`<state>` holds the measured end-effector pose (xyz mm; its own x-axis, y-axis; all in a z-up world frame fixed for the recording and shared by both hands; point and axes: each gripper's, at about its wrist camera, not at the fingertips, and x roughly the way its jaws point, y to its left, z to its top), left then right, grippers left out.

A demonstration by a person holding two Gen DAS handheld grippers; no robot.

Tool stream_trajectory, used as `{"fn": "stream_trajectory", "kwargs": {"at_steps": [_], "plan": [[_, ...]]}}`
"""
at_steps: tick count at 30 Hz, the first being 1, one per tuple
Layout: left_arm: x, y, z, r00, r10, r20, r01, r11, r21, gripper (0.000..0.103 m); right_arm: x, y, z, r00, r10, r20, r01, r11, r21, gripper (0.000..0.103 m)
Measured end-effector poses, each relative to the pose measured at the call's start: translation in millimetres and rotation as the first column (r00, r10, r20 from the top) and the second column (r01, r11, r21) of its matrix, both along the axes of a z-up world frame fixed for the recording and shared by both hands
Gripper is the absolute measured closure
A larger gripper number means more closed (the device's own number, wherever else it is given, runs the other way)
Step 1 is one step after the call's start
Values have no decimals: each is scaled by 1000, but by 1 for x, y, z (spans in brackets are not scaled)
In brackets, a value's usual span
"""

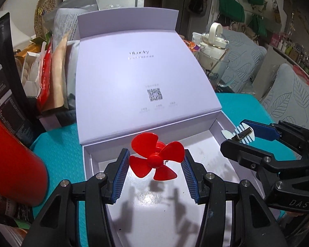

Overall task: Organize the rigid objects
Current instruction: 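Lower both held clips into the white box and open both tools, then withdraw both tools from the box back toward the remaining clips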

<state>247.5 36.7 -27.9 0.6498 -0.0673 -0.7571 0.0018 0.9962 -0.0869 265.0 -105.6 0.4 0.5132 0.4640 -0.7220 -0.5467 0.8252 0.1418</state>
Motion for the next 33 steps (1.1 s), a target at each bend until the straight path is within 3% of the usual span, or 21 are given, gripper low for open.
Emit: {"fn": "stream_trajectory", "kwargs": {"at_steps": [8,12,15,18,33], "plan": [[5,-2,-8,999,9,-30,-8,1000,12,52,4,1,-8,1000,3,-24,-4,1000,-8,46],[9,-2,-11,998,-7,-65,5,1000,-21,52,6,0,-9,1000,-10,-24,9,1000,-22,46],[11,0,-14,996,4,-92,-7,999,-35,52,6,0,-10,999,-9,-30,9,1000,-20,39],[10,0,-12,996,21,-85,-23,1000,-14,41,6,-1,-9,999,-12,-30,12,1000,-19,39],[-9,2,16,1000,22,-10,-22,1000,-4,40,-6,-7,16,999,-20,32,20,1000,-1,39]]}}
